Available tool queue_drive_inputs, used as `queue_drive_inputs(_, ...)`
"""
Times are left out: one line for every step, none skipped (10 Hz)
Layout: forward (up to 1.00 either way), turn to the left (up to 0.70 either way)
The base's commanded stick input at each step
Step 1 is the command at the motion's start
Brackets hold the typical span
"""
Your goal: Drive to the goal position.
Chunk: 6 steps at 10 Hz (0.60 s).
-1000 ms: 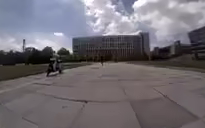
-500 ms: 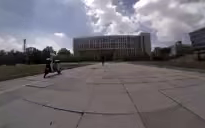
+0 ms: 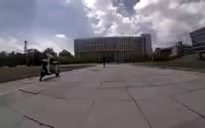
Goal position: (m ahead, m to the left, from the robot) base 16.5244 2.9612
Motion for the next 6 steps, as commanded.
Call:
queue_drive_inputs(0.7,0.0)
queue_drive_inputs(0.7,0.0)
queue_drive_inputs(0.7,0.0)
queue_drive_inputs(0.7,0.0)
queue_drive_inputs(0.7,0.0)
queue_drive_inputs(0.7,0.0)
